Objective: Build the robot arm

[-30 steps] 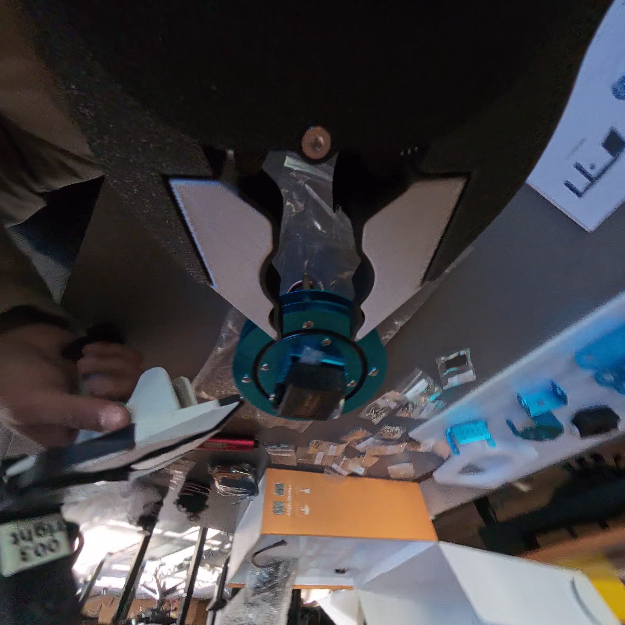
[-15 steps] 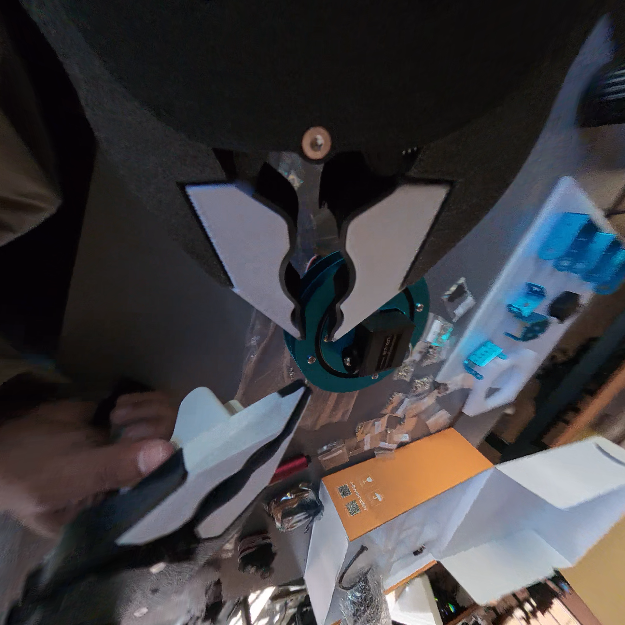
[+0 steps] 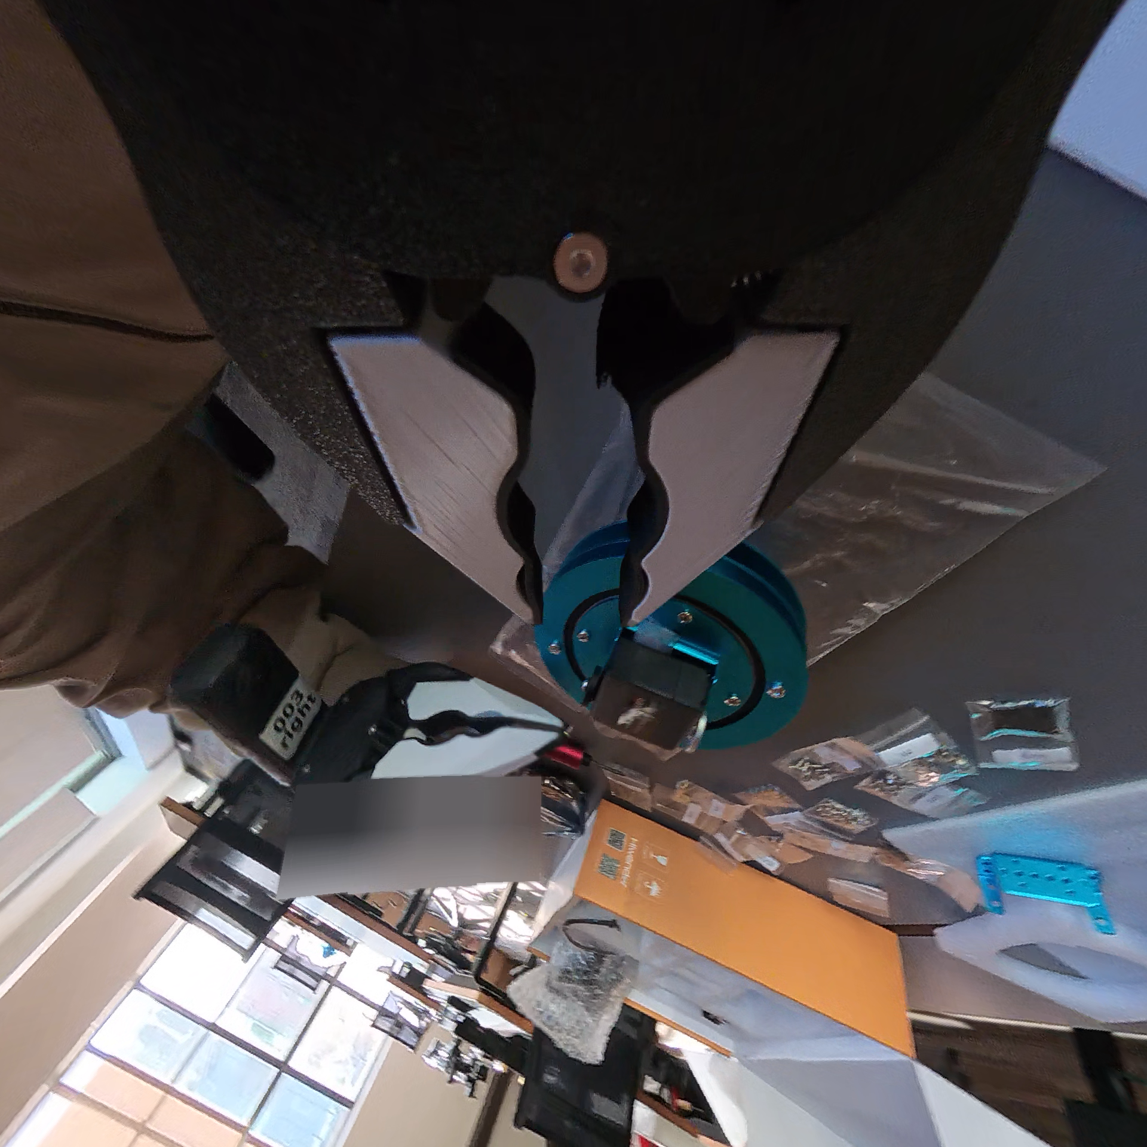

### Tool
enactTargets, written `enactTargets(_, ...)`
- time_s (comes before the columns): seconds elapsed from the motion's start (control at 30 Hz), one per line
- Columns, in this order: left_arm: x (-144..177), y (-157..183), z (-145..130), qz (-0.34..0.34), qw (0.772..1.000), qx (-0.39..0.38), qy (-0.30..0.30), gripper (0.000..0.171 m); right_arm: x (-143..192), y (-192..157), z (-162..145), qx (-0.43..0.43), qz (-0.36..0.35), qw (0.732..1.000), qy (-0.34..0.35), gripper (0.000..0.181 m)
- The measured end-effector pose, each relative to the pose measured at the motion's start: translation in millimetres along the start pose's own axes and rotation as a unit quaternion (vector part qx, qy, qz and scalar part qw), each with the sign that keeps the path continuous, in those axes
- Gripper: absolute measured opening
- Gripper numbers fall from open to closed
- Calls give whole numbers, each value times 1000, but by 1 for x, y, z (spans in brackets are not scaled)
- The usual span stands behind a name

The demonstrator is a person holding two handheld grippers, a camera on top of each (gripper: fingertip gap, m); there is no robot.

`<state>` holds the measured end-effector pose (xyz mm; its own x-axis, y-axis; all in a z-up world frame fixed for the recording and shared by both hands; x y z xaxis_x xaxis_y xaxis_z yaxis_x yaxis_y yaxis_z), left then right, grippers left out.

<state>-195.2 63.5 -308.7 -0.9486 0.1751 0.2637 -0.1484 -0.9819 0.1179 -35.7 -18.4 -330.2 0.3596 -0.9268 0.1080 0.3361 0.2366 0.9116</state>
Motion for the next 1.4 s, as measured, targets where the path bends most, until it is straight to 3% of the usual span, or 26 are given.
enactTargets(0.2, 3, 1, -8, 64, 997, 36, 19, 25, 6, -14, 9, 161, -75, 979, 100, 0)
enactTargets(0.43, 4, -29, 29, 104, 993, -58, 25, 34, 0, 7, 5, 277, -105, 951, 92, 0)
enactTargets(0.5, 0, -37, 40, 106, 992, -55, 41, 34, -2, 9, 1, 270, -130, 951, 80, 0)
enactTargets(0.6, 0, -19, 47, 114, 988, -40, 91, 35, 2, 6, 7, 230, -153, 957, 85, 0)
enactTargets(0.8, 4, 55, 6, 179, 980, 0, 88, 35, 8, -10, 30, 150, -157, 971, 102, 0)
enactTargets(1.0, 22, 115, -22, 304, 950, 29, 70, 34, 17, -31, 49, 176, -158, 967, 94, 0)
enactTargets(1.1, 27, 129, -28, 312, 949, 29, 26, 35, 27, -34, 51, 144, -145, 976, 74, 0)
enactTargets(1.23, 33, 137, -32, 315, 949, 6, -6, 35, 38, -34, 48, 161, -169, 970, 64, 0)
enactTargets(1.4, 33, 133, -45, 256, 966, 23, 4, 35, 41, -23, 35, 127, -165, 977, 37, 0)
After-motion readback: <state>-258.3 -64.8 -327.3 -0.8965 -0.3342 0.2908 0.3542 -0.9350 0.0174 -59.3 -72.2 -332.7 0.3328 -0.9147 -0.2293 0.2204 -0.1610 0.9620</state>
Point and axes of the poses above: each gripper's, where its closed fingertips meet, x back along the fingers, z out of its top, y = z × x across the jaws, the point moved 6 cm from there along x, back along the fingers, and after that the axes turned 15 degrees about -x, right-handed, at the moved point
